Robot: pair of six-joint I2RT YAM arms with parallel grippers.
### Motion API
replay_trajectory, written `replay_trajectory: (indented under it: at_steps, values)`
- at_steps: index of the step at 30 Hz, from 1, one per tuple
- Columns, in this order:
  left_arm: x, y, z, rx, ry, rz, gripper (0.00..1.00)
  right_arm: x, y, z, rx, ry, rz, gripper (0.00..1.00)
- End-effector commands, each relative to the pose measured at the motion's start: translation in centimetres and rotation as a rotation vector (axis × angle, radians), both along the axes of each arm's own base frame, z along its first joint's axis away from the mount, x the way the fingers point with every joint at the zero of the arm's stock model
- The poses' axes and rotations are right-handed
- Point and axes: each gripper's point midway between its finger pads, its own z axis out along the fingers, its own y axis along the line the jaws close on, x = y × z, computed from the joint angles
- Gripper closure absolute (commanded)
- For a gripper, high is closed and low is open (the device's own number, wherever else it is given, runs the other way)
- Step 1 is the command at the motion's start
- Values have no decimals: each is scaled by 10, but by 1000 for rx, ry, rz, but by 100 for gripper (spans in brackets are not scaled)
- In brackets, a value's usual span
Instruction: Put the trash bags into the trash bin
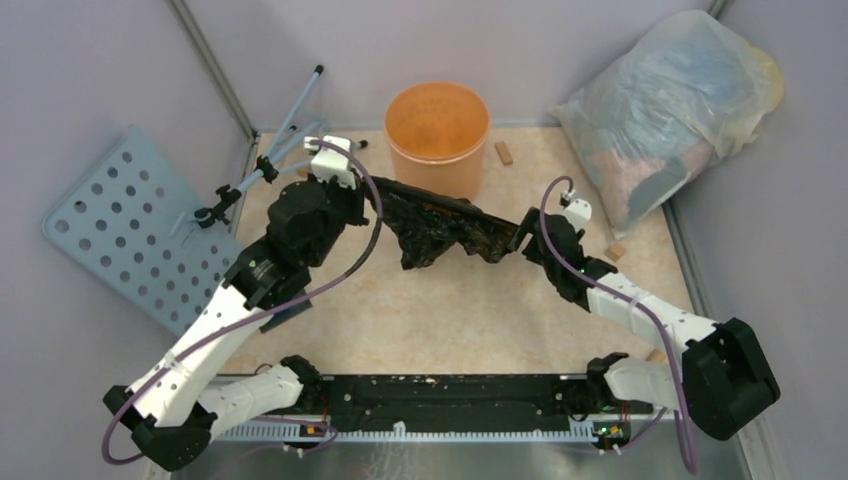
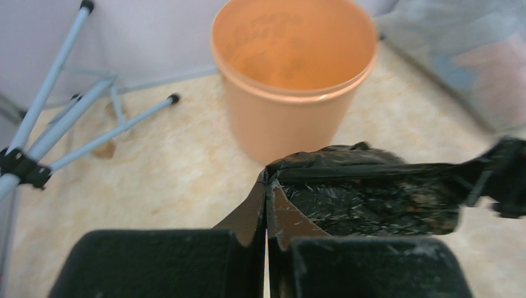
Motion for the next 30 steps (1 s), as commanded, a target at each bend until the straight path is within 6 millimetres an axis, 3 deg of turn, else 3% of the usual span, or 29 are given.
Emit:
replay_trajectory:
  at_steps: [1, 5, 8, 11, 14, 16, 19, 23, 27, 30]
  values:
    - [25, 34, -37, 151, 41, 206, 100, -10, -42, -9, -125, 65, -107, 24]
    - [30, 49, -30, 167, -12, 251, 100, -17, -69, -16, -100, 120, -223, 32]
    - [32, 51, -28, 174, -19, 251, 100, -18, -72, -13, -88, 117, -217, 36]
    - [33, 37, -38, 166, 6, 182, 100, -15, -42, 0, -58, 66, -2, 37]
    - [29, 11, -46, 110, 24, 59, 100, -20, 6, 22, 29, -17, 298, 30]
    - [24, -10, -46, 52, 20, -47, 100, -27, 23, 35, 72, -53, 400, 24]
    - [16, -36, -45, -34, 32, -173, 100, -31, 34, 43, 106, -68, 464, 21]
    - [6, -66, -41, -135, 68, -315, 100, -31, 43, 36, 138, -44, 489, 19]
    - [1, -81, -36, -185, 84, -395, 100, -33, 55, 35, 149, -65, 539, 18]
    - [2, -85, -35, -185, 91, -405, 100, -37, 57, 34, 64, -98, 560, 18]
